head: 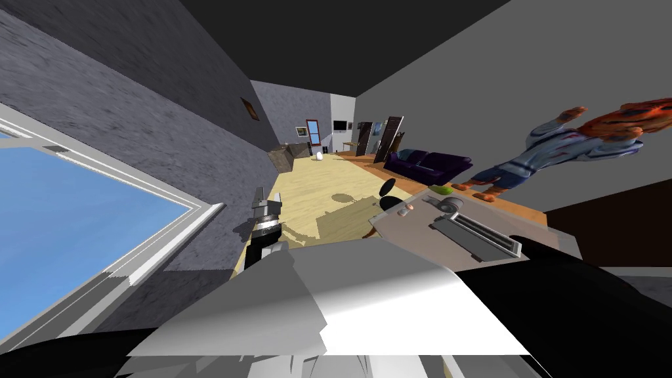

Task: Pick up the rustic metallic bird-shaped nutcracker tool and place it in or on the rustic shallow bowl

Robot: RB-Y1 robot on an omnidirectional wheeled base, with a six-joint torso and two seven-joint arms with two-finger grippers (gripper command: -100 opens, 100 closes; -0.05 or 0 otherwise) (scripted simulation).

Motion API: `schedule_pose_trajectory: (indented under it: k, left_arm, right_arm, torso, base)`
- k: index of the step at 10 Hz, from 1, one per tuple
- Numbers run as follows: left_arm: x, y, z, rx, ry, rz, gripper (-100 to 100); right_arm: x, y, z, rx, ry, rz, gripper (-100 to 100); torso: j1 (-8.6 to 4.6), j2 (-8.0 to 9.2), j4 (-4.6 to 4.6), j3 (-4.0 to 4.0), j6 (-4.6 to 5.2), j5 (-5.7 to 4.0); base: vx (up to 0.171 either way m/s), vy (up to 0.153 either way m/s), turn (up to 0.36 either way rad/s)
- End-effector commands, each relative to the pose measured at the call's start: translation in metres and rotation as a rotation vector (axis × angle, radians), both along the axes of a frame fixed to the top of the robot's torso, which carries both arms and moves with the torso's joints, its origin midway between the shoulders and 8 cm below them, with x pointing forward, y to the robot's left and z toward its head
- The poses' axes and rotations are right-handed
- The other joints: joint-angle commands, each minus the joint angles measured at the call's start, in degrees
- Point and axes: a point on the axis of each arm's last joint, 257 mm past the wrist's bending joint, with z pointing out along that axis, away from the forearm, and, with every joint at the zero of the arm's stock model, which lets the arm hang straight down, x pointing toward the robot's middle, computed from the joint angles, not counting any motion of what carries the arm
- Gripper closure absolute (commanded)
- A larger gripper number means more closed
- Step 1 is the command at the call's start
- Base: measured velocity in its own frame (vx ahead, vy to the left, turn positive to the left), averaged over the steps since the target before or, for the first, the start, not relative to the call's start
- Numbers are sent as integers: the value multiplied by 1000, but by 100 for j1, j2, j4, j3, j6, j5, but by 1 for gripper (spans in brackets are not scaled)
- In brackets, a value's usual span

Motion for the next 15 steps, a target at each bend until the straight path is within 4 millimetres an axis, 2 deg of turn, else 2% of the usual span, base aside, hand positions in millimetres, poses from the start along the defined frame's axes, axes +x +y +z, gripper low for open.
schedule_pose_trajectory:
  k: [1, 3, 5, 7, 9, 12, 14, 15]
  left_arm:
    - [0, 0, 0, 0, 0, 0, 0]
    - [0, 0, 0, 0, 0, 0, 0]
    - [0, 0, 0, 0, 0, 0, 0]
    - [0, 0, 0, 1, 0, 0, 0]
    - [0, 0, 0, 1, 0, 0, 0]
    - [0, 0, 0, 1, 0, 0, 0]
    - [0, 0, 0, 1, 0, 0, 0]
    - [0, 0, 0, 1, 0, 0, 0]
  right_arm:
    - [4, -7, 7, -7, -14, -14, 100]
    - [4, -12, 13, -12, -14, -2, 100]
    - [3, -21, 24, -23, -10, 38, 100]
    - [2, -29, 35, -33, -9, 83, 100]
    - [1, -35, 45, -43, -11, 127, 100]
    - [1, -41, 56, -53, -16, 181, 100]
    - [1, -42, 58, -55, -16, 184, 100]
    - [1, -44, 59, -58, -17, 186, -100]
  torso:
    - [0, 0, 0, 0, 0, 0]
    - [-31, 5, 3, 4, -1, -3]
    - [-77, -3, 1, -1, -1, -7]
    - [-122, -8, 1, -3, -5, -12]
    - [-167, 1, 2, 2, -6, -21]
    - [-164, -24, 0, -11, -17, -30]
    - [-147, -29, -1, -14, -18, -28]
    - [-116, -36, -2, -18, -21, -30]
  base:
    - [-126, 141, -78]
    - [-89, 46, -44]
    - [-76, -62, -34]
    - [-78, -156, -4]
    - [-80, -250, 3]
    - [-41, -213, 14]
    - [-18, -128, 7]
    - [-3, -17, 2]
